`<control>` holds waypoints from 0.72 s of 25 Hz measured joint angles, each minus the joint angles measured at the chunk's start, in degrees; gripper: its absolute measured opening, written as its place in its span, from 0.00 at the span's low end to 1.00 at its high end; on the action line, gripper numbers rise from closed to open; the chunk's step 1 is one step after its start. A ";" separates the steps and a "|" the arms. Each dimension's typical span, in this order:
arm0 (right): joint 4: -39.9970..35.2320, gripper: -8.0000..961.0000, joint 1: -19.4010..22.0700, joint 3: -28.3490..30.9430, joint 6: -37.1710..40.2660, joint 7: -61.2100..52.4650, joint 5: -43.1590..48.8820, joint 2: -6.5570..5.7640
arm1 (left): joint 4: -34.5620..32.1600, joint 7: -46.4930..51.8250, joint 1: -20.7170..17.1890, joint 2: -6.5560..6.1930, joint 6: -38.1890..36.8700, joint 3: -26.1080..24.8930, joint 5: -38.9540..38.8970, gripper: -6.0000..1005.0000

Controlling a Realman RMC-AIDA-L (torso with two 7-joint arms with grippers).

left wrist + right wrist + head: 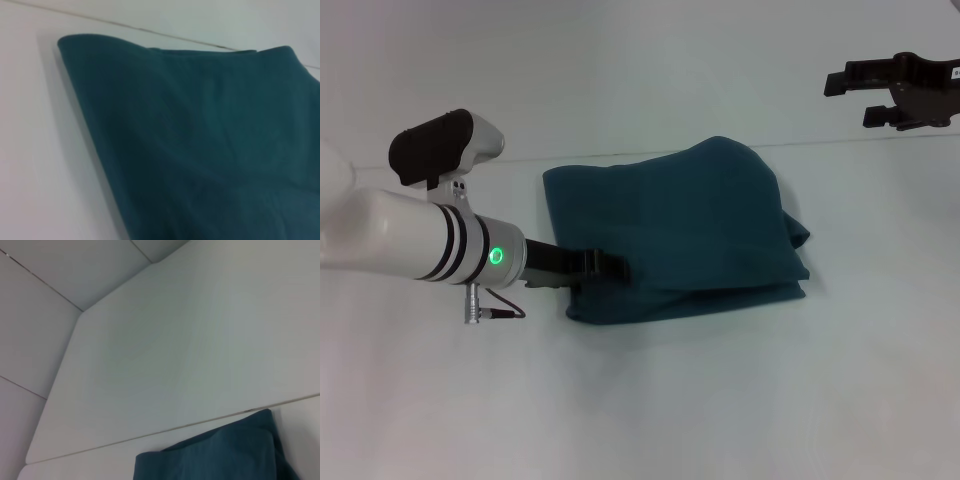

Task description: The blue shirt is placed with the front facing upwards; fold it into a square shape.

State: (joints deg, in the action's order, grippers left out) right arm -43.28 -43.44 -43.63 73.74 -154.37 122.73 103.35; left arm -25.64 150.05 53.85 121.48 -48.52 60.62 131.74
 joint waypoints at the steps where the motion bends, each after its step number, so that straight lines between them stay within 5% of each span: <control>1: 0.00 0.95 -0.01 0.06 0.06 0.02 0.00 0.00 | -0.14 0.00 0.00 0.03 0.00 -0.02 -0.01 0.86; 18: 0.17 0.95 -0.12 0.60 0.00 0.22 -0.11 0.09 | -1.96 -0.40 -0.08 0.76 -0.38 0.07 -0.27 0.24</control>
State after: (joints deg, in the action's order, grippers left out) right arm -43.11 -43.56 -43.03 73.75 -154.16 122.61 103.45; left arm -27.60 149.65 53.76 122.24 -48.90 60.70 131.47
